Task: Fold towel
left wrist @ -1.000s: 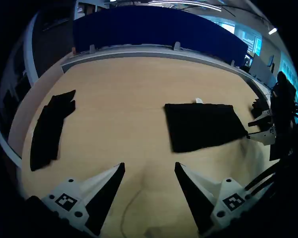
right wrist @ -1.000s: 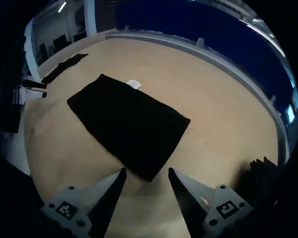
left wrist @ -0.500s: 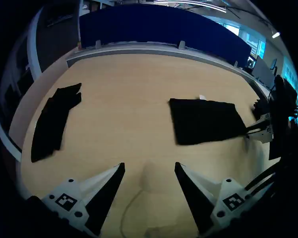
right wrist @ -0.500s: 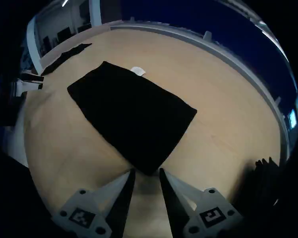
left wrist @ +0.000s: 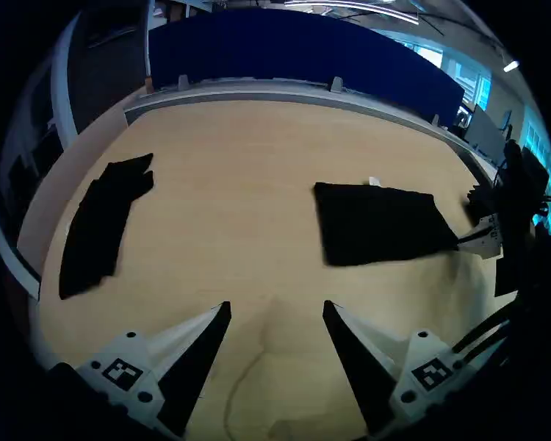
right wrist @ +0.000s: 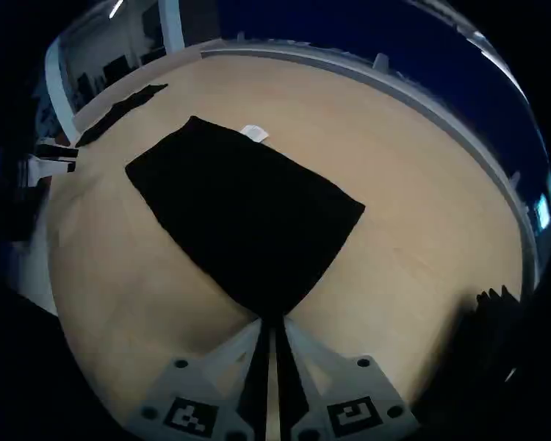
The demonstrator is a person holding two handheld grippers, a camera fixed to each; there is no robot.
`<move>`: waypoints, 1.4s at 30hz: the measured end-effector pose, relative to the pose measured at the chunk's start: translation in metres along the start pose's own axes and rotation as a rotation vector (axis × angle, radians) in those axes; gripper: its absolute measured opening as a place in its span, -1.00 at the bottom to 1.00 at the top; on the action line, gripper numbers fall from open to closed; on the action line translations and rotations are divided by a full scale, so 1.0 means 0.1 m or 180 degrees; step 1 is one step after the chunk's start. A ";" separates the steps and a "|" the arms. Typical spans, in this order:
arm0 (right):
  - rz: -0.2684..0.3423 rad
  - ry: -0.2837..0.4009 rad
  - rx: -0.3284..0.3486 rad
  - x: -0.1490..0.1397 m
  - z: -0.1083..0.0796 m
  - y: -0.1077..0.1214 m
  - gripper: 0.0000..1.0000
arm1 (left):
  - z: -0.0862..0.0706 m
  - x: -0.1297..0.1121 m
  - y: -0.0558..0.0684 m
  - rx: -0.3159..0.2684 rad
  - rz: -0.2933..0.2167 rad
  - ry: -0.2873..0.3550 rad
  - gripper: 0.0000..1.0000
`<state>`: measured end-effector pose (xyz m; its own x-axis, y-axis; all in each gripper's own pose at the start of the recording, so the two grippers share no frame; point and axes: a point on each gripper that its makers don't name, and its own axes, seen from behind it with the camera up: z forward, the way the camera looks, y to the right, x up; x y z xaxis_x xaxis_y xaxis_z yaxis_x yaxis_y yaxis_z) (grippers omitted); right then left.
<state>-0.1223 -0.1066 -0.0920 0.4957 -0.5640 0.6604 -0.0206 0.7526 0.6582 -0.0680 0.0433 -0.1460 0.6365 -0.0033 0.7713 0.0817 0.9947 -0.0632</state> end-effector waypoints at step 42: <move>-0.1226 0.0513 0.0081 1.70 -0.31 -0.53 -0.91 | -0.30 0.09 -0.19 0.0016 -0.0229 0.0194 0.86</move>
<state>-0.0100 -0.2317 -0.0255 0.6008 -0.7407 0.3007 0.1724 0.4873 0.8560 -0.0408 0.0216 -0.1573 0.6745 -0.0810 0.7338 0.1253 0.9921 -0.0056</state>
